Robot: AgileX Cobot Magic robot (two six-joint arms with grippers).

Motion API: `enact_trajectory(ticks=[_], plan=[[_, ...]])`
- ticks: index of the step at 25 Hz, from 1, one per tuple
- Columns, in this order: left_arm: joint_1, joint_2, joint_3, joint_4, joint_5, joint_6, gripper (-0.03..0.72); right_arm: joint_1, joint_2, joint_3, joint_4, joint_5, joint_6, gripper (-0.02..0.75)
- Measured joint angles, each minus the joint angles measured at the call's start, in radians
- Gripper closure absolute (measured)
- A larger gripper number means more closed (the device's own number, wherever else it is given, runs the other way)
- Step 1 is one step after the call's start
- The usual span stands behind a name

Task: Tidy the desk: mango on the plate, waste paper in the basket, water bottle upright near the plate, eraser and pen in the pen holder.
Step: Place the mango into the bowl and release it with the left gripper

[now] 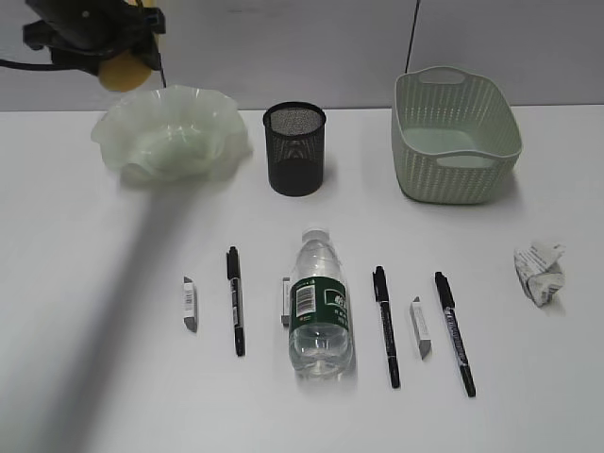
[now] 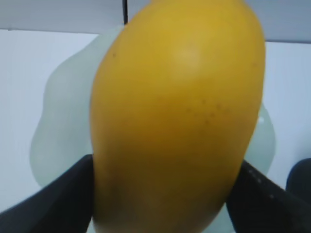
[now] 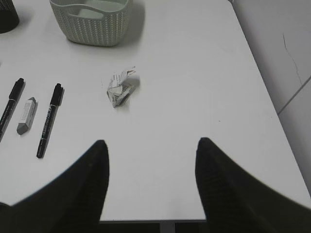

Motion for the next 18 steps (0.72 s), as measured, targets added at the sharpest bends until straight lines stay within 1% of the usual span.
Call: enact_trajectory(ticks=[4, 7, 13, 16, 17, 18], plan=[[-0.001, 0.156, -0.154, -0.005, 0.097, 0.011, 0.103, 0.000, 0.000, 0.000, 0.000, 0.000, 0.001, 0.282], [0.000, 0.245, -0.218, -0.014, 0.126, 0.014, 0.103, 0.000, 0.000, 0.000, 0.000, 0.000, 0.003, 0.282], [0.000, 0.309, -0.242, -0.063, 0.139, 0.016, 0.104, 0.000, 0.000, 0.000, -0.001, 0.000, 0.004, 0.282], [0.000, 0.318, -0.242, -0.069, 0.139, 0.054, 0.104, 0.000, 0.000, 0.000, -0.001, 0.000, 0.006, 0.282], [0.000, 0.318, -0.242, -0.076, 0.139, 0.065, 0.095, 0.000, 0.000, 0.000, -0.001, 0.000, 0.006, 0.282], [0.001, 0.318, -0.243, -0.084, 0.137, 0.071, 0.069, 0.000, 0.000, 0.000, -0.001, 0.000, 0.006, 0.282]])
